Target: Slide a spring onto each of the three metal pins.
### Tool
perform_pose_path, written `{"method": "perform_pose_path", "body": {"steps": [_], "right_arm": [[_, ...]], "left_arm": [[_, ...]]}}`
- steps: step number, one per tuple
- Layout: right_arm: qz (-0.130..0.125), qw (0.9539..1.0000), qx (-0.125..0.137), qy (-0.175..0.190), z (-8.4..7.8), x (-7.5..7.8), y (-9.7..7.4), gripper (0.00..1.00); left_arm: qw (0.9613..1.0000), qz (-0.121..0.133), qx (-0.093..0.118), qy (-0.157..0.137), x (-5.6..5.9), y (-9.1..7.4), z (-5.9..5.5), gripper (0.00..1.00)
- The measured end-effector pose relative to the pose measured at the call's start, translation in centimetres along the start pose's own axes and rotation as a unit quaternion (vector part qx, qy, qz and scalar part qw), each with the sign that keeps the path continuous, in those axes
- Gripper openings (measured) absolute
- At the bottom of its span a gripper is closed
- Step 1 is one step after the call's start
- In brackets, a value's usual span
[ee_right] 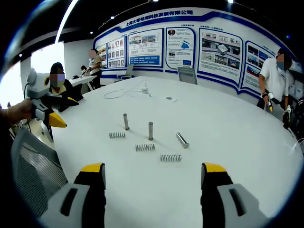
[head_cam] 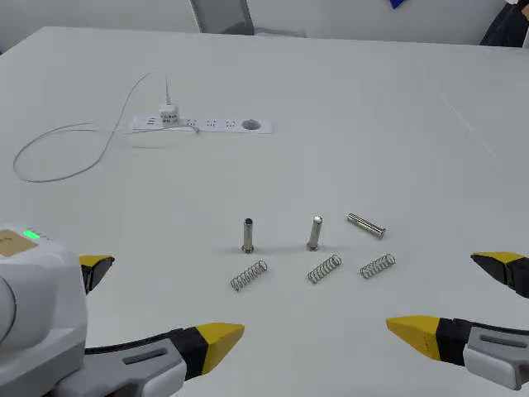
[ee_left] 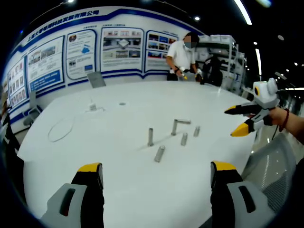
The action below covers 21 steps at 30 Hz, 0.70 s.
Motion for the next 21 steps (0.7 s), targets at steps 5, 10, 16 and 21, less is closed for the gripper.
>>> {"method": "perform_pose_path", "body": {"steps": [5, 10, 16, 21], "right_arm": [[0.001, 1.0000, -0.002, 0.000, 0.0, 0.4, 0.1, 0.82], [0.002, 1.0000, -0.003, 0.006, 0.2, 1.3, 0.4, 0.76], [0.009, 0.9999, -0.006, 0.001, 0.8, 2.2, 1.1, 0.70], [0.011, 0.9996, -0.016, -0.018, 1.2, 2.9, 2.3, 0.66]], "left_arm": [[1.0000, -0.001, -0.002, 0.002, -0.1, 0.1, 0.0, 0.95], [1.0000, -0.001, -0.002, 0.004, -0.3, 0.4, 0.0, 0.95], [1.0000, -0.003, -0.008, 0.006, -0.4, 0.8, 0.1, 0.95], [0.9999, -0.006, -0.012, 0.009, -0.5, 1.2, 0.1, 0.94]]}}
Point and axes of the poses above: the centre of the closed fingertips' face, and the gripper's own axes: y roughly forward along the fingers, x roughly to its right, z roughly out of its top, the point moved 9 cm from there along -y, roughly backward along the fingers, and after that the axes turned 5 degrees about -z, right-handed, at the moved point
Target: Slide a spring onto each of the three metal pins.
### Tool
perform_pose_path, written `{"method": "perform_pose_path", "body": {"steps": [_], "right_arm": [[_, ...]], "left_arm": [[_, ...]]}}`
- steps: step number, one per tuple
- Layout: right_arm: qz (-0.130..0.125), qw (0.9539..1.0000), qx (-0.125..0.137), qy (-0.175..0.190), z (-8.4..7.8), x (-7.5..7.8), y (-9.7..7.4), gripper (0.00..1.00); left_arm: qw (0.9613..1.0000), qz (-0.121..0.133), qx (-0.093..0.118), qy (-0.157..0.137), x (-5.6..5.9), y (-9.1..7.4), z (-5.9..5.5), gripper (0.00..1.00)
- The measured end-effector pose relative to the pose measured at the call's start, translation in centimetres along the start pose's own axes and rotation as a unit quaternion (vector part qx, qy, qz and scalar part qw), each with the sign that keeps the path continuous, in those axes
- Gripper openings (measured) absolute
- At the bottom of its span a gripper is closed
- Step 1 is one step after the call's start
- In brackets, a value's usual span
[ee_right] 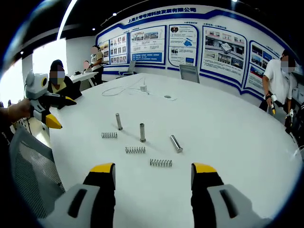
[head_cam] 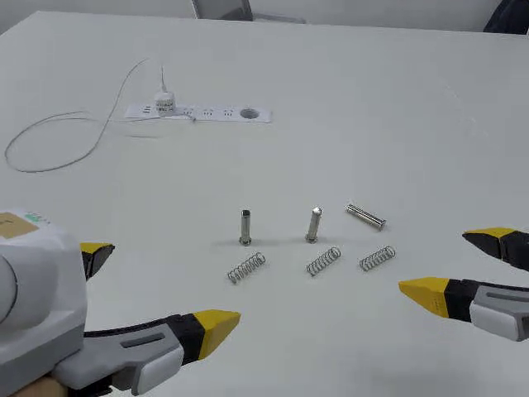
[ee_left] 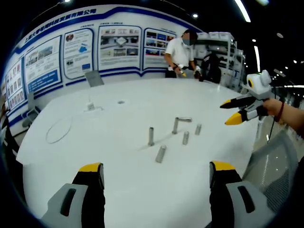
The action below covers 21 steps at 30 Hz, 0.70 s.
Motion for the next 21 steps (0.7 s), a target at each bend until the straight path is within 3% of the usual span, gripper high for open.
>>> {"method": "perform_pose_path", "body": {"steps": [13, 21], "right_arm": [[0.021, 0.9985, -0.035, -0.035, 1.7, 2.1, 3.8, 0.52], [0.034, 0.9976, -0.047, -0.037, 2.2, 2.8, 6.3, 0.47]], "left_arm": [[1.0000, -0.004, -0.005, 0.003, -0.1, 0.9, -0.2, 0.92], [0.9999, -0.011, 0.002, -0.005, -0.1, 1.3, -0.4, 0.89]]}}
Point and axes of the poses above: the centre of the closed fingertips' face, and the gripper's own axes: y roughly forward along the fingers, x roughly to its right, z roughly out of its top, the point moved 9 cm from there along -y, roughly backward along the fingers, and after that the axes turned 5 degrees about -z, right-handed, at the moved point
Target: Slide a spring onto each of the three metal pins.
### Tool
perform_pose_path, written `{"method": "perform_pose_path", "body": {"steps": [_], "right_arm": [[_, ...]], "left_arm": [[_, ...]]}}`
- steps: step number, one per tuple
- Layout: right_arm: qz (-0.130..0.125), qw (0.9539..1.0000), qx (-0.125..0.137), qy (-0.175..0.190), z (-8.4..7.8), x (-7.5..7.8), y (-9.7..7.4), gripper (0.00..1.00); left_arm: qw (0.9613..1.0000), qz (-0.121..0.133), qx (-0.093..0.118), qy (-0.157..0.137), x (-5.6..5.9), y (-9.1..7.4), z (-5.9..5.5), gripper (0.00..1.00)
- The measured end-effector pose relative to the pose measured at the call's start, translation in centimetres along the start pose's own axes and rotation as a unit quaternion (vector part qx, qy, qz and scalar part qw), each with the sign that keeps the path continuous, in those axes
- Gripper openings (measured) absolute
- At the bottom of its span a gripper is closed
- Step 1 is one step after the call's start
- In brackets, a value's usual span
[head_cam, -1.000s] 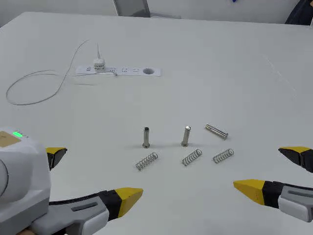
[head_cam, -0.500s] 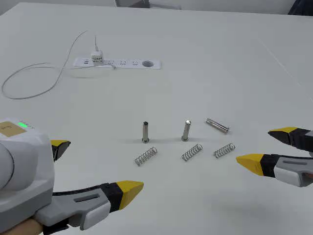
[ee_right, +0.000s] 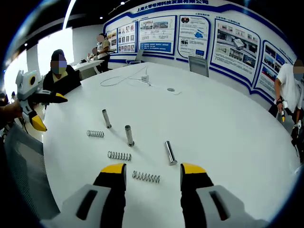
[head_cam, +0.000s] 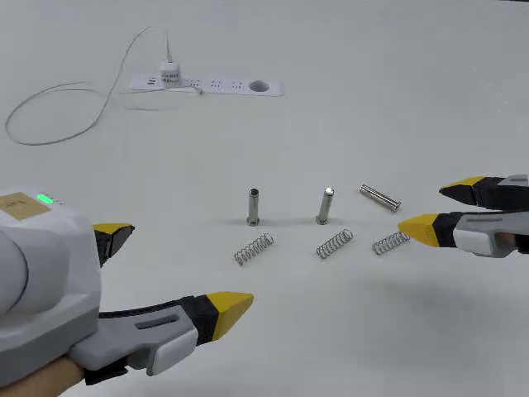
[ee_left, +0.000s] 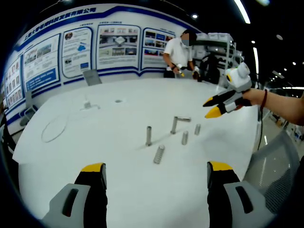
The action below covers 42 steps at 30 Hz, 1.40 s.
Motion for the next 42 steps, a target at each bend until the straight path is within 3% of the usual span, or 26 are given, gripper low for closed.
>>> {"method": "perform_pose_path", "body": {"steps": [18, 22, 31, 42], "right_arm": [[0.031, 0.9993, -0.020, 0.006, 1.1, 1.8, 4.6, 0.36], [0.029, 0.9994, -0.021, -0.001, 1.3, 2.2, 5.3, 0.33], [0.032, 0.9990, -0.023, 0.019, 1.3, 3.2, 7.2, 0.29], [0.038, 0.9988, -0.023, 0.021, 1.3, 3.0, 9.2, 0.25]], "left_arm": [[1.0000, -0.008, 0.002, -0.001, 0.0, 1.0, -0.2, 0.86], [1.0000, -0.009, -0.001, 0.002, 0.0, 1.1, -0.3, 0.86], [1.0000, -0.007, -0.005, 0.000, -0.2, 1.3, -0.6, 0.86], [0.9999, -0.011, -0.012, -0.003, -0.5, 1.6, -0.9, 0.85]]}}
Point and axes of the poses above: the centre of the closed fingertips' face, and the gripper's own axes: y roughly forward along the fingers, x roughly to its right, z roughly out of its top, the point moved 9 cm from there along -y, roughly backward along the fingers, and after that the axes turned 5 degrees about -z, right-handed, at the moved point
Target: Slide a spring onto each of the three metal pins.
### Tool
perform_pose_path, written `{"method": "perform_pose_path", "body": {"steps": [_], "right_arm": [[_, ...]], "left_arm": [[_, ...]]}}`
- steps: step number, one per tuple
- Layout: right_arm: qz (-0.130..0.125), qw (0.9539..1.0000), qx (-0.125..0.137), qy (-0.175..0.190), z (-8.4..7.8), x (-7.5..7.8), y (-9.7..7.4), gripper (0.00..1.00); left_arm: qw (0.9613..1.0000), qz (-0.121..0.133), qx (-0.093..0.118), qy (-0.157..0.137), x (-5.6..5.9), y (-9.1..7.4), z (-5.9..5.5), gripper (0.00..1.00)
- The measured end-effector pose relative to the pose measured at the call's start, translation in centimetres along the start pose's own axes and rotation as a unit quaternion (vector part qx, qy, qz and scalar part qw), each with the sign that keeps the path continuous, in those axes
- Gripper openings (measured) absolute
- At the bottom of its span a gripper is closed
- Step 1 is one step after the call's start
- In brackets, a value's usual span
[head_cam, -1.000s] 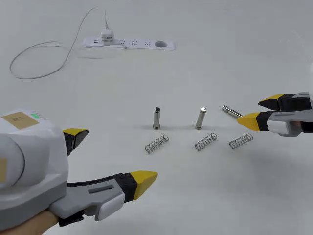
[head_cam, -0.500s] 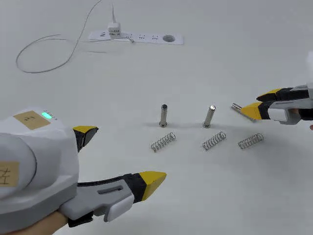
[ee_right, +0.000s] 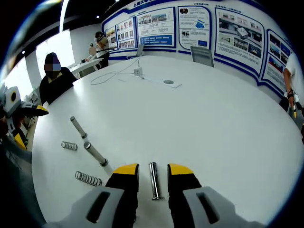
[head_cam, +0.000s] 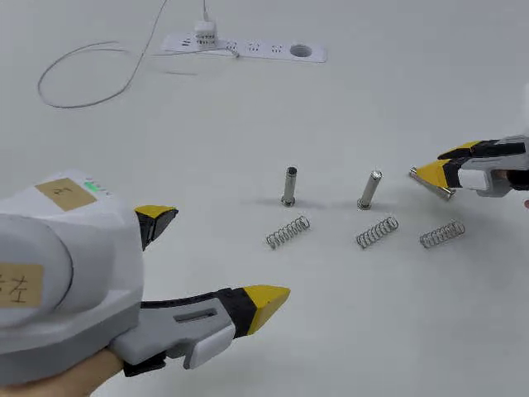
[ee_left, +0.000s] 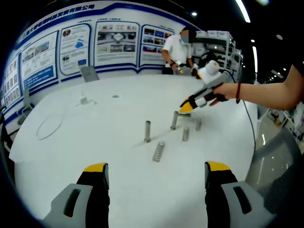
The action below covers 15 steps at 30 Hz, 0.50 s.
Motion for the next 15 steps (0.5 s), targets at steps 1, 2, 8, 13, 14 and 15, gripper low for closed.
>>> {"method": "perform_pose_path", "body": {"steps": [1, 2, 8, 13, 14, 15], "right_arm": [[0.001, 1.0000, -0.002, 0.000, 0.0, 0.0, 0.2, 0.24], [0.001, 1.0000, -0.002, -0.001, 0.0, -0.1, 0.3, 0.24], [0.000, 0.9999, -0.014, -0.005, -0.1, -0.4, 1.1, 0.20], [0.002, 0.9998, -0.019, -0.001, -0.2, -0.3, 1.6, 0.18], [0.003, 0.9997, -0.023, -0.001, -0.3, -0.3, 1.8, 0.17], [0.002, 0.9997, -0.026, -0.002, -0.3, -0.3, 1.9, 0.16]], "left_arm": [[1.0000, -0.001, 0.000, -0.001, 0.0, 0.0, 0.0, 0.84], [1.0000, -0.001, -0.001, -0.001, 0.0, 0.1, 0.0, 0.84], [1.0000, -0.001, -0.004, -0.004, -0.2, 0.1, -0.3, 0.84], [1.0000, -0.003, -0.005, -0.004, -0.2, 0.1, -0.4, 0.83], [1.0000, -0.004, -0.006, -0.005, -0.2, 0.1, -0.4, 0.83], [1.0000, -0.004, -0.006, -0.005, -0.2, 0.2, -0.4, 0.83]]}}
Point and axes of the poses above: the centre of the closed fingertips' face, and the gripper's own axes: y roughly forward along the fingers, x roughly to its right, z roughly out of its top, the point moved 9 cm from there along -y, roughly backward along the fingers, and after that the axes turned 5 degrees about -z, right-handed, at the moved point
